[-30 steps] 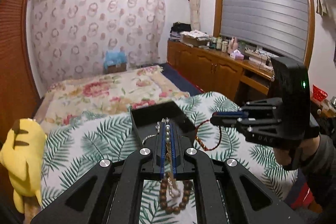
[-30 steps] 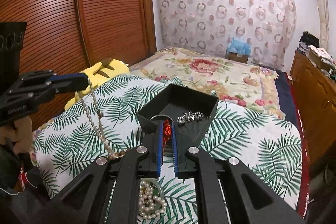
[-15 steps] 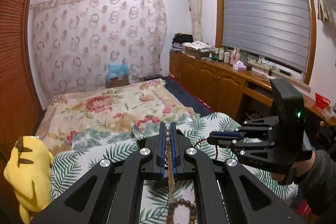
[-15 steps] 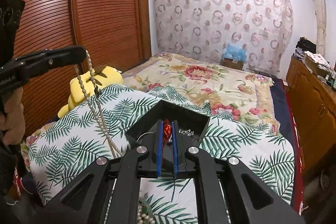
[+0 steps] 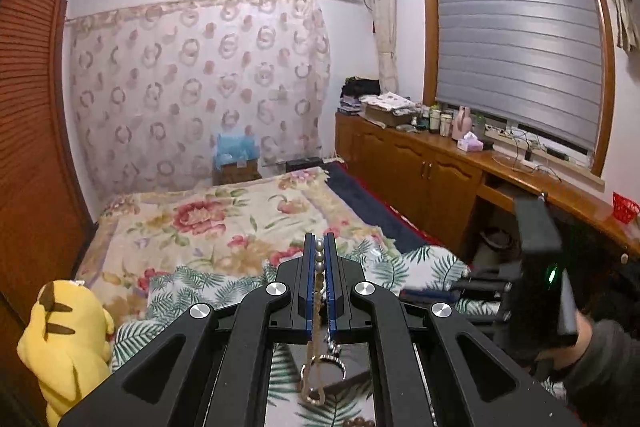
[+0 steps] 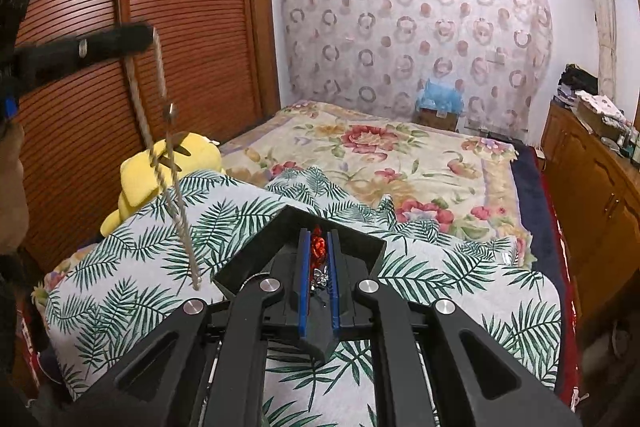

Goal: Organize jewelry
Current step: 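Lift both bracelets and carry them over the black box with both tools, then lower both bracelets into the box and open both tools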

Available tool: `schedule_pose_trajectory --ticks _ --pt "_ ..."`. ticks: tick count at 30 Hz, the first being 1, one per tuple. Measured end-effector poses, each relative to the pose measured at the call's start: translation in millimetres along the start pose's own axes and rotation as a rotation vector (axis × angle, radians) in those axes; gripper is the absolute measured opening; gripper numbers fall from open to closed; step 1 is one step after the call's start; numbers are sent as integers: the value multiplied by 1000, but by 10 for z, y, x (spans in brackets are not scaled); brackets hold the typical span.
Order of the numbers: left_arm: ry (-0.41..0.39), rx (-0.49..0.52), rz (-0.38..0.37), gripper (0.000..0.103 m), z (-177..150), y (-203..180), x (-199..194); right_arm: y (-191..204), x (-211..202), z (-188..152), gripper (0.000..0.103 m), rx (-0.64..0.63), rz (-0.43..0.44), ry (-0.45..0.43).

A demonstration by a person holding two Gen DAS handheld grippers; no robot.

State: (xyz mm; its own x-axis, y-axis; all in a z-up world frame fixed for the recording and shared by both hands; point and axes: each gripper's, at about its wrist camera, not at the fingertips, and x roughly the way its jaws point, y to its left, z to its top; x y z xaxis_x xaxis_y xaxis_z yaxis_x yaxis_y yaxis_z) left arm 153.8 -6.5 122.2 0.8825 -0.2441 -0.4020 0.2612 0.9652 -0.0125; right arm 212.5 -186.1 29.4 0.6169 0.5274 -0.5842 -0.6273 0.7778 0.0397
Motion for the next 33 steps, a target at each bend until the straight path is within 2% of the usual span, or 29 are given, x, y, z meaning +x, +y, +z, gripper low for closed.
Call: schedule_pose_trajectory --ticks 8,14,21,23,25,26,27,33 --pt "14 6 0 4 48 -37 126 -64 183 -114 9 28 17 32" --pt "106 -7 2 4 -216 11 474 -40 325 -219 9 40 42 59" --pt "175 -25 -3 4 -502 83 688 32 407 -253 10 18 55 62" --pt "187 -30 2 6 -542 81 694 48 420 -251 11 16 54 63" --pt "185 -30 7 10 -577 82 673 51 427 -256 19 14 51 65" --pt "184 -31 7 13 -589 82 670 52 422 -257 27 16 52 62" --pt "183 -34 8 18 -610 87 646 49 410 -256 29 18 56 58" --pt "192 -28 7 26 -823 66 510 10 221 -350 29 22 46 38"
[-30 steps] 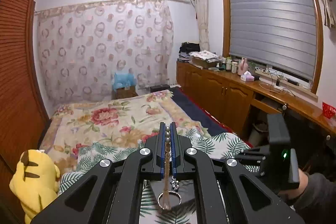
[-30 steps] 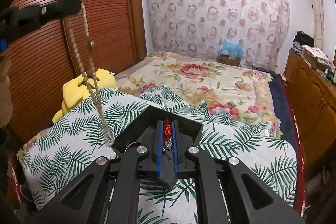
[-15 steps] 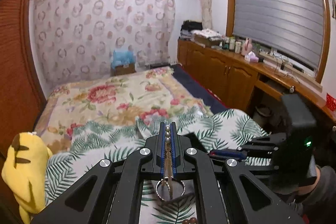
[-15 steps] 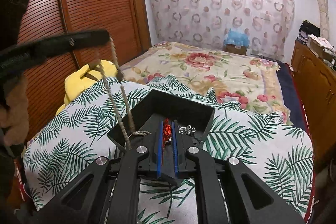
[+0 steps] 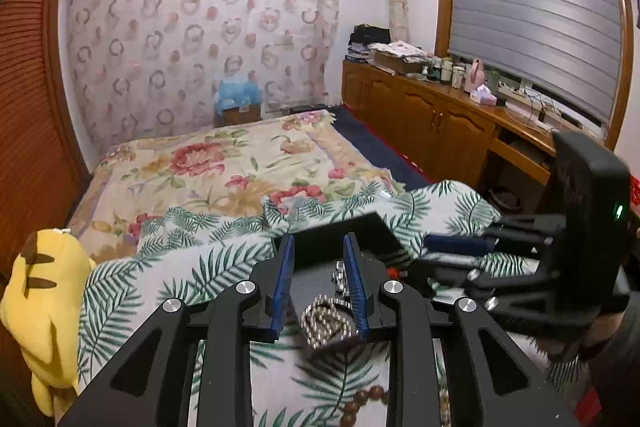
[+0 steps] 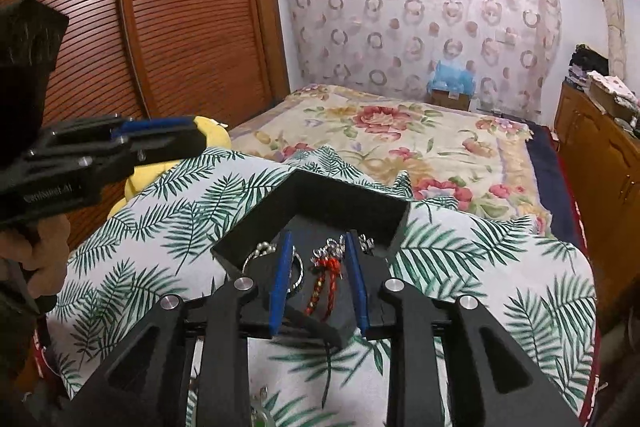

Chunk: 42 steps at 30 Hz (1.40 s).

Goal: Organize jewelry
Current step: 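Lower both bracelets into the box and open both tools, then grasp the long wooden bead strand with the left tool while the right grasps the pearl necklace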

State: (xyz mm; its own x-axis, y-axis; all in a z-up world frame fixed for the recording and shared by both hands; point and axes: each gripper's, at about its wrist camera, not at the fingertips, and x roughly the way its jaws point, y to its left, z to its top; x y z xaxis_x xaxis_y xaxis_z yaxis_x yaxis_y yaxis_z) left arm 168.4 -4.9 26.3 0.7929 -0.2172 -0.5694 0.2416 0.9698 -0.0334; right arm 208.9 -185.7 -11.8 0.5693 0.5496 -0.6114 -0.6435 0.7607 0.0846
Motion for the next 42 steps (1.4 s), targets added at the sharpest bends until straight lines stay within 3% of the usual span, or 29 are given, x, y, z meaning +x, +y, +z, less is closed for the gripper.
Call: schedule_pose_trajectory --ticks 12,22,33,42 --pt "54 32 -41 35 -518 -160 -91 156 -260 -630 29 -23 21 83" --pt "131 8 -62 36 -967 -189 -91 160 -379 -992 24 -13 20 159" --pt "205 -8 -54 36 -1239 -132 18 242 -282 -1186 22 -38 19 239" --pt "221 1 -60 36 -1286 -181 26 244 -254 -1171 22 -63 -47 256"
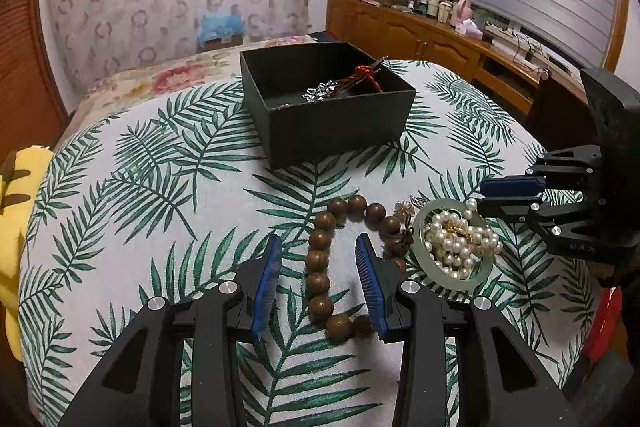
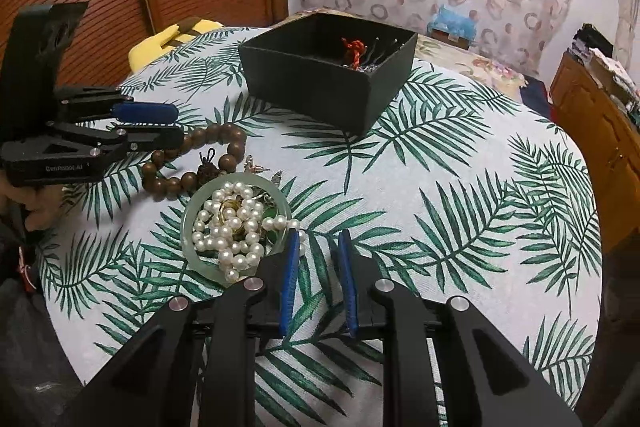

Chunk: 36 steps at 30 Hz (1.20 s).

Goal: Organize jewelry
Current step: 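Grasp the long wooden bead strand with the left tool while the right grasps the pearl necklace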

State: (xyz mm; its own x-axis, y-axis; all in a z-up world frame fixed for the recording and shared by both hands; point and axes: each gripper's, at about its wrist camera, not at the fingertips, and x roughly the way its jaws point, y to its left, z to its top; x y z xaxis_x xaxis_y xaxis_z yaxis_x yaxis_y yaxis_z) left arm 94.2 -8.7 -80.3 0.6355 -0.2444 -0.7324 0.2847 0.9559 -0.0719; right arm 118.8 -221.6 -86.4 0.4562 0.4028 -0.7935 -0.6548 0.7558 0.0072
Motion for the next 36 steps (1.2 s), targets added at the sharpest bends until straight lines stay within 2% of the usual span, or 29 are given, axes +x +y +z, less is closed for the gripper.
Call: schedule_pose_trajectory --ticks 8,16,19,20,21,26,29,32,36 --pt "21 3 2 36 -35 -20 74 39 56 46 21 11 35 4" --pt "44 6 9 36 -53 -29 133 208 192 125 22 -53 -18 32" --pt "45 8 10 36 -50 -29 144 193 196 128 21 -55 -9 31" --pt "46 8 10 36 -48 -34 149 179 193 125 18 -53 -5 29" --pt "46 9 9 36 -44 -34 152 171 190 119 10 -55 -7 27" --pt "45 12 6 36 -23 -34 169 151 160 84 8 -54 -23 11" --pt "39 14 8 29 -14 -25 180 112 41 94 8 -41 -32 -31" --pt "38 1 -6 14 -5 5 189 92 -128 158 8 -33 -32 -84" --pt "36 7 -17 12 -9 -5 181 66 -328 276 8 -31 -35 -135"
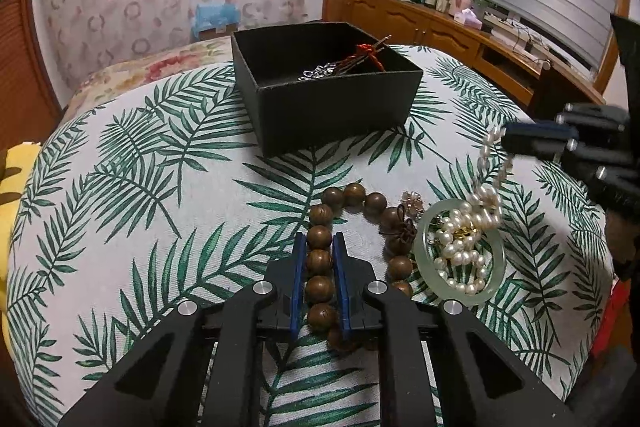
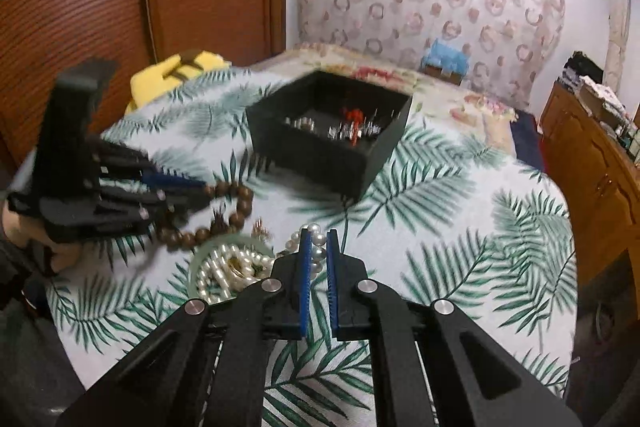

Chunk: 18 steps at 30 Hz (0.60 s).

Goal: Organize jewelry
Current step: 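Grasp the long wooden bead strand with the left tool while the right grasps the pearl necklace, then lift the bead strand and pearl necklace and carry them over the box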

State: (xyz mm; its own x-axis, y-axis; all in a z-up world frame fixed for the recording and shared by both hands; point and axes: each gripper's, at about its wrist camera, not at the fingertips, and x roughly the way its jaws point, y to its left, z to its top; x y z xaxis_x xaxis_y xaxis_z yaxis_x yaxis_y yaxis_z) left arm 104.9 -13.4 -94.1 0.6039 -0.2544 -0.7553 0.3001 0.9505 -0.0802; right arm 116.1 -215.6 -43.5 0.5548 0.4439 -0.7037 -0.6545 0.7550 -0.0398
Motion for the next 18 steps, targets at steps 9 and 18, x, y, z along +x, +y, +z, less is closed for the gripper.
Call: schedule_pose_trajectory --ticks 9,18 --pt "-120 18 -14 12 186 -119 -428 -1 -228 274 8 0 -5 -72" --pt "-230 40 -26 12 438 -248 -856 13 -508 551 8 -11 -13 -150"
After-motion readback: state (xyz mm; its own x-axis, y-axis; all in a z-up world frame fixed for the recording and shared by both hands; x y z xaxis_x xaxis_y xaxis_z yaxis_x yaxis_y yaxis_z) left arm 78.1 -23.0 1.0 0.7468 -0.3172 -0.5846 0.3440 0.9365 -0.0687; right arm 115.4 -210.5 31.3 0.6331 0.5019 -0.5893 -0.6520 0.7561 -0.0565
